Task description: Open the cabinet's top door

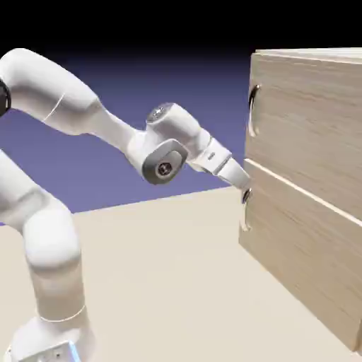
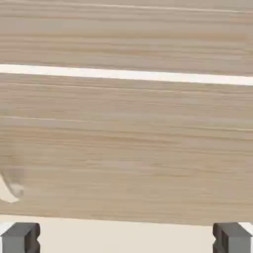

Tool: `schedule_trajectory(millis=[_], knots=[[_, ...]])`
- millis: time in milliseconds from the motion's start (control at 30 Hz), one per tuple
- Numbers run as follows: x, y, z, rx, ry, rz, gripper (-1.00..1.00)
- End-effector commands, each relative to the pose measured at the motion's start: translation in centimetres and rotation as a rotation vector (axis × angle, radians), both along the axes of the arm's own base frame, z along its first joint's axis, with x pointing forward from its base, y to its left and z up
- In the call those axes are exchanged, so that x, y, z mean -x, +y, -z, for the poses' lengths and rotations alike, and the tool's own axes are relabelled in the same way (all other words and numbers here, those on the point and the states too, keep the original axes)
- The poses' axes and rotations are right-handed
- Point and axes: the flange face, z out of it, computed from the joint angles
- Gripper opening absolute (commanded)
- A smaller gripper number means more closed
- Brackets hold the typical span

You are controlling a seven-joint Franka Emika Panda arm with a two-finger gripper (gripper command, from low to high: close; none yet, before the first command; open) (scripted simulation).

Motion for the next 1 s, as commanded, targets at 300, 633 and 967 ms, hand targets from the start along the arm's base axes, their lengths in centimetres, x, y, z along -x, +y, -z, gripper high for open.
schedule_trajectory(millis=[300, 633, 967], knots=[[1.4, -0.6, -9.5, -0.05, -0.226, 0.103, 0.0], [3.5, 2.3, -16.1, -0.071, -0.432, 0.144, 0.0], [3.9, 7.9, -18.4, -0.06, -0.595, 0.13, 0.0]])
